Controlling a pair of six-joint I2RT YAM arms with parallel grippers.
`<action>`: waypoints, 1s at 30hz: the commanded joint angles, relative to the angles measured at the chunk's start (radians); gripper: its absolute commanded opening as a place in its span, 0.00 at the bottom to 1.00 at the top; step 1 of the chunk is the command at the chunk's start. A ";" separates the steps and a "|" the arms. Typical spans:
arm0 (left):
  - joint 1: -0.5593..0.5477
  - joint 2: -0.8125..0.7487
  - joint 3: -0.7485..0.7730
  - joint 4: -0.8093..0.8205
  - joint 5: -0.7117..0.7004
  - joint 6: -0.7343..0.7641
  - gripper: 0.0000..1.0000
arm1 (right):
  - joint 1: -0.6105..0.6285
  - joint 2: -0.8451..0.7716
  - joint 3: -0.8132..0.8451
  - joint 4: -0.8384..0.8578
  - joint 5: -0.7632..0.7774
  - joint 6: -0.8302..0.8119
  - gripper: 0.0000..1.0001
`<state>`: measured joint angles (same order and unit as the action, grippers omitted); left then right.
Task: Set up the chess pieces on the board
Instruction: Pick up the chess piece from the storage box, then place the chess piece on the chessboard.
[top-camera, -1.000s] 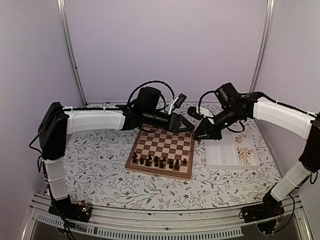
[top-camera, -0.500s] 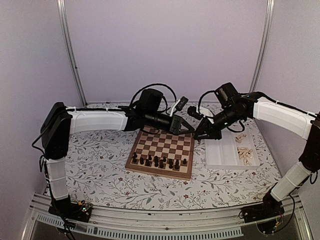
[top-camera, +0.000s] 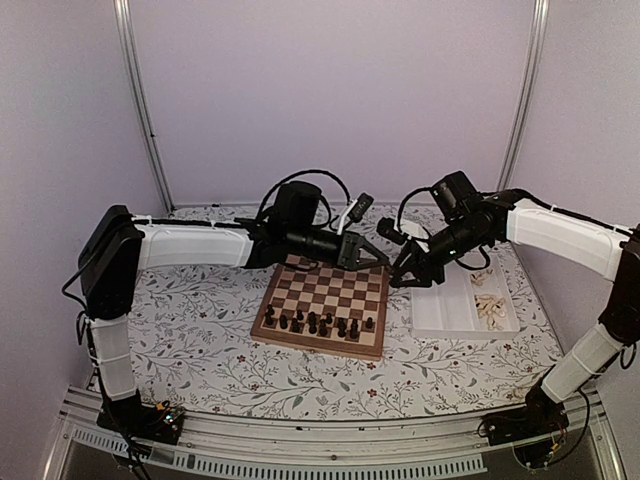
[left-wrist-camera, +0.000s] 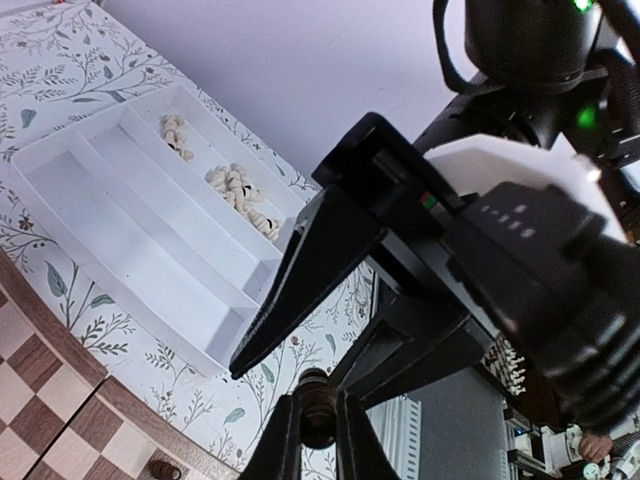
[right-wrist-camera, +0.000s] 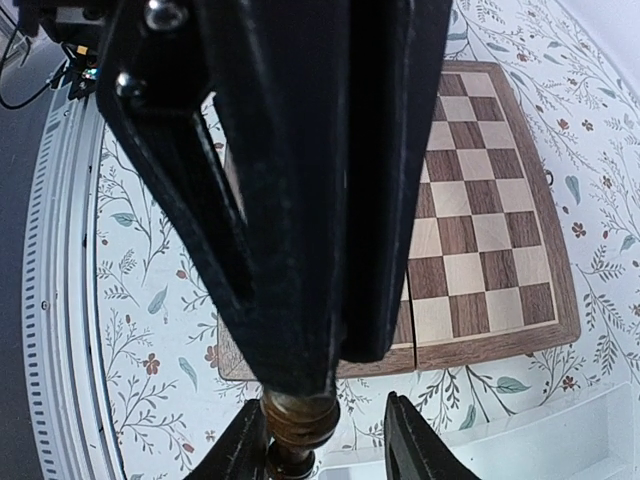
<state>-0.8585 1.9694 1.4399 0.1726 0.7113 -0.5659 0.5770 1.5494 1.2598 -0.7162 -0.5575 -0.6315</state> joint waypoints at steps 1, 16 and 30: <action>-0.001 -0.049 -0.015 0.071 -0.005 -0.016 0.00 | -0.018 -0.041 -0.023 0.018 0.017 0.022 0.40; 0.010 -0.083 -0.045 0.070 -0.059 -0.001 0.00 | -0.030 -0.037 -0.022 0.016 -0.030 0.026 0.15; 0.038 -0.276 -0.093 -0.673 -0.583 0.489 0.00 | -0.240 -0.071 -0.270 0.180 -0.157 0.014 0.13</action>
<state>-0.8295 1.7187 1.4006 -0.2771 0.3107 -0.2279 0.3477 1.5192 1.0130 -0.6098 -0.6746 -0.6136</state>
